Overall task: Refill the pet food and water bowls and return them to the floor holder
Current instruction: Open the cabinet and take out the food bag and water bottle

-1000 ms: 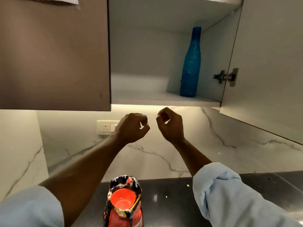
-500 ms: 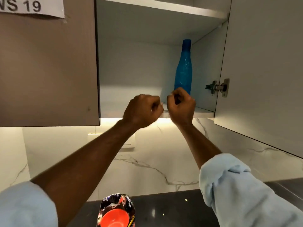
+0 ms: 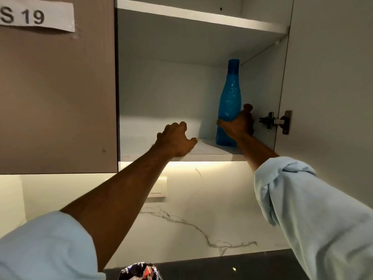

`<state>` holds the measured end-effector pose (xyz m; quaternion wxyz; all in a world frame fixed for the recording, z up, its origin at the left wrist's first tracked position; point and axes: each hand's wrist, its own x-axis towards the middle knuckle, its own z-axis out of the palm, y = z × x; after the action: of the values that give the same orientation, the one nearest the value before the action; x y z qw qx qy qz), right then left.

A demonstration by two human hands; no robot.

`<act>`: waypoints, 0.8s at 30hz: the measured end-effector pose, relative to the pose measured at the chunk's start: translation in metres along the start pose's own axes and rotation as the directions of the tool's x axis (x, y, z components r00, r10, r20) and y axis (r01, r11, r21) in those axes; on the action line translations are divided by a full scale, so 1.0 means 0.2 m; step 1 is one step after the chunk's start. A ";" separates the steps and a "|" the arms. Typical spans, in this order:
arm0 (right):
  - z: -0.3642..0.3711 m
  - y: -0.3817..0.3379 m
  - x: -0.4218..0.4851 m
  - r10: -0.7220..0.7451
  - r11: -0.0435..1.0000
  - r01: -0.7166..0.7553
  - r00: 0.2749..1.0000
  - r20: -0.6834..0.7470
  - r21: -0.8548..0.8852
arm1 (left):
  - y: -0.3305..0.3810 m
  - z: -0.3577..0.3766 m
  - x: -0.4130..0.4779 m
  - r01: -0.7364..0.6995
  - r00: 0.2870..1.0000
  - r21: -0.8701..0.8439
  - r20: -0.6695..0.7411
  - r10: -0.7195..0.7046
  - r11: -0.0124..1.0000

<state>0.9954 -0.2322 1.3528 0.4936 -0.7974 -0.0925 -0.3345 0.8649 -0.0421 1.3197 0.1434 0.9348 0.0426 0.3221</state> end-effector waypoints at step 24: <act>-0.20 0.02 -0.21 -0.017 0.990 0.003 0.995 0.099 0.141 | 0.03 -0.03 -0.11 0.062 0.994 0.097 -0.097 -0.052 0.993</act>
<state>0.9481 -0.2595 1.3355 0.5416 -0.7759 -0.1445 -0.2895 0.8430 -0.0511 1.3133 0.1033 0.9229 0.0923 0.3593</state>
